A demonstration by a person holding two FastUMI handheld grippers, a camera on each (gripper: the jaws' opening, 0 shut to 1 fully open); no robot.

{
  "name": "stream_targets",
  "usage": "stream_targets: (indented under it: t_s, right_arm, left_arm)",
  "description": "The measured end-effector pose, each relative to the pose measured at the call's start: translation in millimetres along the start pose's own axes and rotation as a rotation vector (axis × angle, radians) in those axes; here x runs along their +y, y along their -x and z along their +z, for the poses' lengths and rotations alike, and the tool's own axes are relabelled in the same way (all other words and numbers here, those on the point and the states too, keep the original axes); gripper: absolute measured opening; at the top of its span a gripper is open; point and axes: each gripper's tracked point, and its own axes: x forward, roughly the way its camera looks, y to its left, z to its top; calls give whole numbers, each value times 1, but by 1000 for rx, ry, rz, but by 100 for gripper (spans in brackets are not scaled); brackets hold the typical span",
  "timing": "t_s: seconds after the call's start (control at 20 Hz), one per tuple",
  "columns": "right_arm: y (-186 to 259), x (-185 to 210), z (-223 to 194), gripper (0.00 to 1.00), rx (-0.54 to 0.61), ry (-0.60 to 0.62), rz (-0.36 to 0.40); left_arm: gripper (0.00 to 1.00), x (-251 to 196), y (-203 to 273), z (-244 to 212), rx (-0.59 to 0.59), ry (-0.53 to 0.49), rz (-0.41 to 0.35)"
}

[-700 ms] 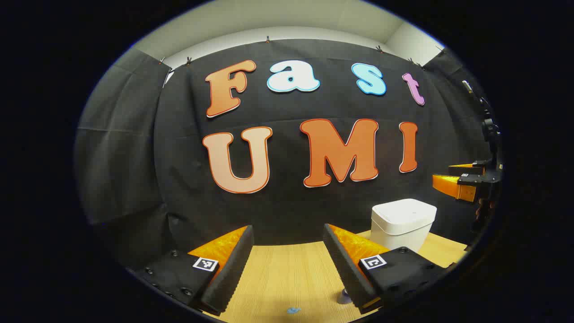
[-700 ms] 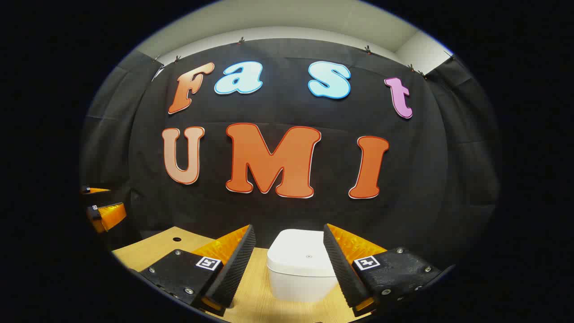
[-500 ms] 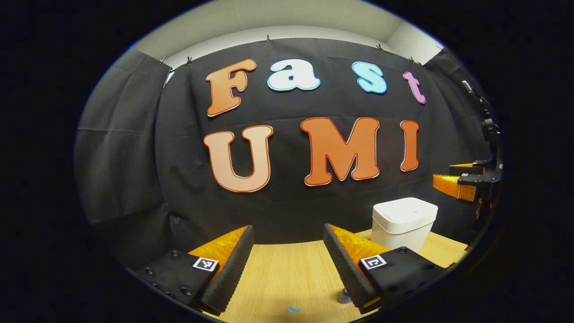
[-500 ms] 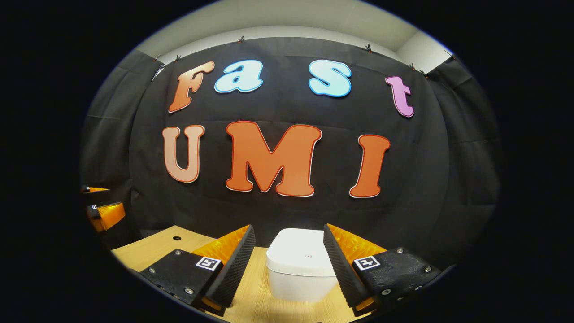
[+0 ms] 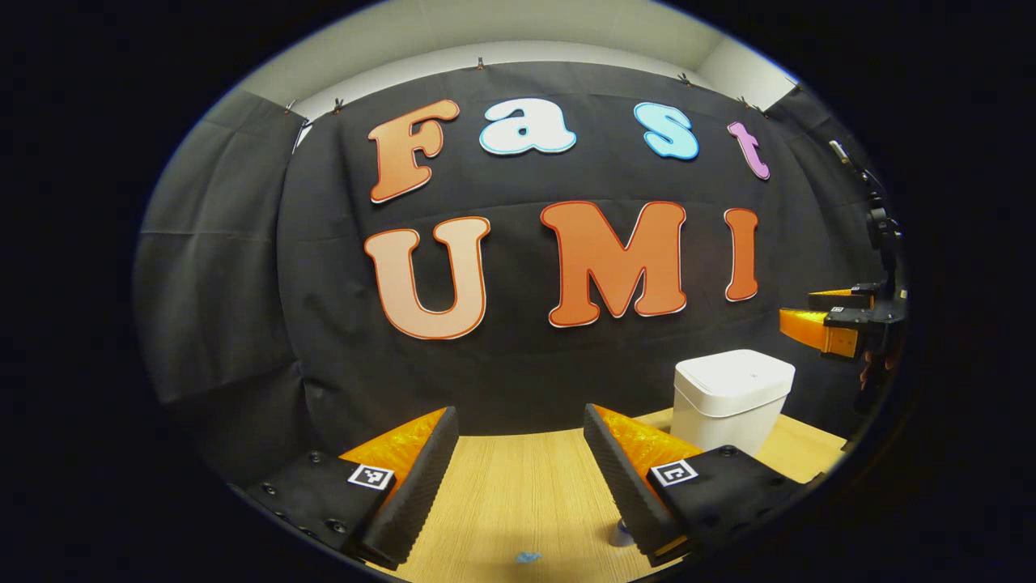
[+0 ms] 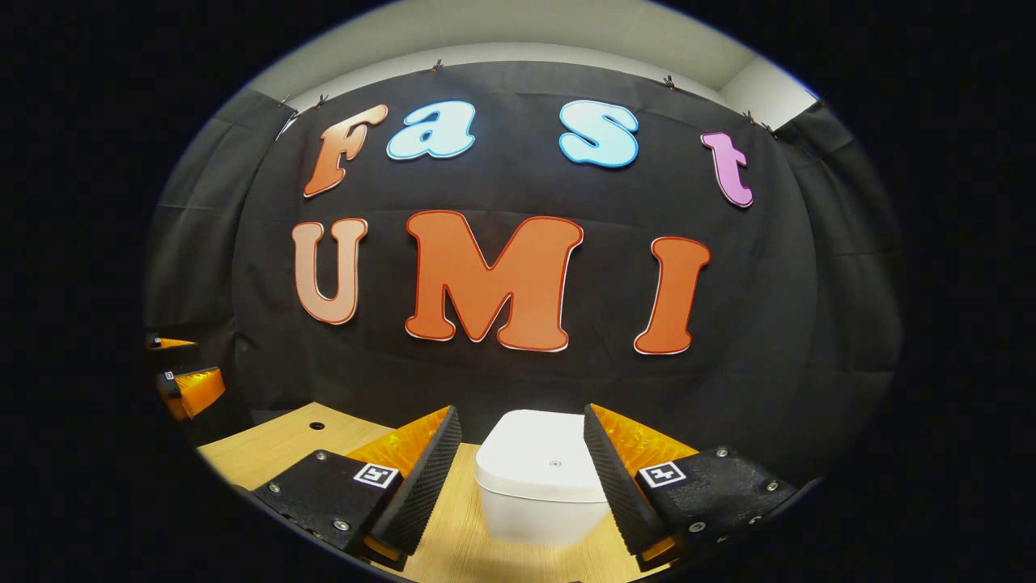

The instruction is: Press the lid of the desktop garbage bin to open it, pick up the crumpled paper on the desktop and throw it into the bin, then pick up the pop can on the desktop and drop it into the bin, and finally close the garbage bin lid.

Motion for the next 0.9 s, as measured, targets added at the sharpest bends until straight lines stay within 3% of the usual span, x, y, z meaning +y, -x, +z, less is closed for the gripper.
stream_targets:
  t_s: [0.4,0.55,0.65,0.7,0.75,0.9]
  right_arm:
    - [-16,-7,-7,93,18,-1,-8]
    - [-25,-11,-12,86,34,-16,-8]
    - [-32,-14,-19,78,59,-18,-12]
    - [-36,-16,-23,65,72,-20,-15]
    - [-38,-19,-26,65,80,-22,-21]
    - [-48,-25,-34,37,102,-28,-31]
  left_arm:
    - [99,4,-5,-4,7,-11,18]
    - [99,5,-7,-5,14,-13,28]
    - [99,6,-8,-7,21,-15,34]
    - [99,7,-9,-9,24,-16,39]
    - [99,8,-9,-10,28,-17,44]
    - [100,11,-9,-13,40,-24,63]
